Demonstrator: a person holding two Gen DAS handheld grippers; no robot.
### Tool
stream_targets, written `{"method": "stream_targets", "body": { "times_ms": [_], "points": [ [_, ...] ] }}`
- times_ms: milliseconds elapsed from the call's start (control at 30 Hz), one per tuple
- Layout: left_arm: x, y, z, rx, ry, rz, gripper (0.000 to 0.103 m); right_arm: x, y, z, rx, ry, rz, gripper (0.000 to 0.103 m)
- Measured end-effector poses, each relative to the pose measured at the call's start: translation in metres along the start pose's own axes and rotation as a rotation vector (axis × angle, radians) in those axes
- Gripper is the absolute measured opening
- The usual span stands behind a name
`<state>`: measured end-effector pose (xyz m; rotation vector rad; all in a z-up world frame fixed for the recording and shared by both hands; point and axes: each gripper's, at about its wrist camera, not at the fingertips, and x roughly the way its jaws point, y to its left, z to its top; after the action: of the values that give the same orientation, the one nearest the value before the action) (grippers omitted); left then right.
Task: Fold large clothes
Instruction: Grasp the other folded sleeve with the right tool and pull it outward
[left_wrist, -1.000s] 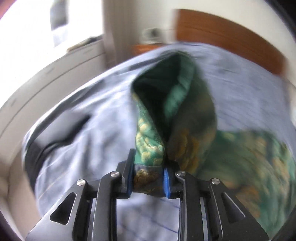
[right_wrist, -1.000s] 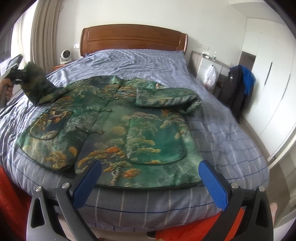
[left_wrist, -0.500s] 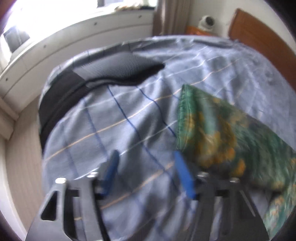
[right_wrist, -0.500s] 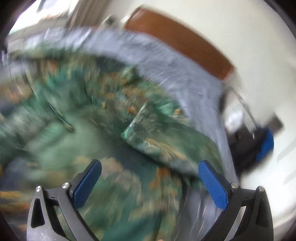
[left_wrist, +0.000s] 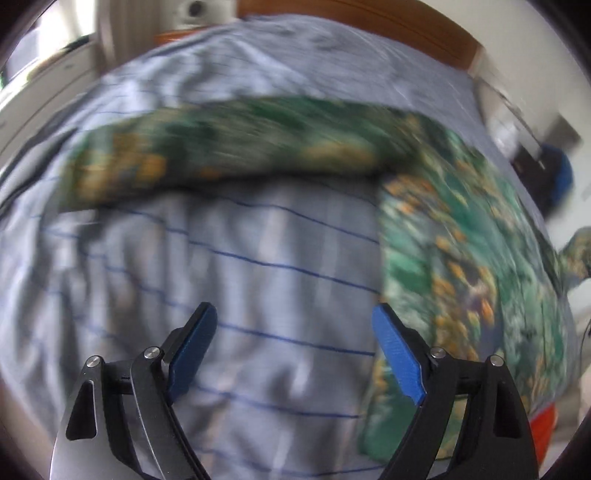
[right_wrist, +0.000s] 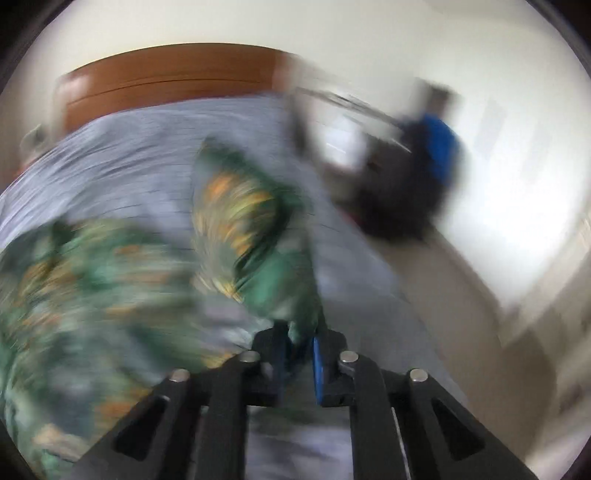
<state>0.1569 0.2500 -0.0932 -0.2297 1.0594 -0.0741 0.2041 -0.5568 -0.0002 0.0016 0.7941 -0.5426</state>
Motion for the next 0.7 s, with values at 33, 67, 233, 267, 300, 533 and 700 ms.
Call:
{"method": "stream_targets", "body": {
  "times_ms": [33, 67, 233, 267, 300, 533, 700],
  "points": [
    [0.007, -0.007, 0.000, 0.014, 0.012, -0.027, 0.087, 0.009, -0.035, -0.006, 0.056, 0.040, -0.056, 0.040],
    [0.013, -0.014, -0.001, 0.022, 0.030, -0.067, 0.087, 0.015, -0.060, -0.015, 0.088, 0.077, -0.105, 0.051],
    [0.030, -0.034, -0.007, 0.052, 0.094, -0.171, 0.098, -0.007, -0.123, -0.087, 0.162, 0.189, -0.033, 0.065],
    [0.032, -0.038, -0.010, 0.069, 0.097, -0.162, 0.098, -0.022, -0.113, -0.105, 0.174, 0.193, 0.078, 0.065],
    [0.035, -0.044, -0.014, 0.098, 0.107, -0.147, 0.099, -0.038, -0.098, -0.124, 0.195, 0.202, 0.216, 0.067],
    [0.045, -0.068, -0.027, 0.192, 0.169, -0.092, 0.093, -0.078, 0.022, -0.238, 0.257, 0.292, 0.615, 0.075],
    [0.045, -0.078, -0.027, 0.185, 0.194, -0.137, 0.067, -0.077, 0.028, -0.243, 0.229, 0.302, 0.588, 0.076]
  ]
}}
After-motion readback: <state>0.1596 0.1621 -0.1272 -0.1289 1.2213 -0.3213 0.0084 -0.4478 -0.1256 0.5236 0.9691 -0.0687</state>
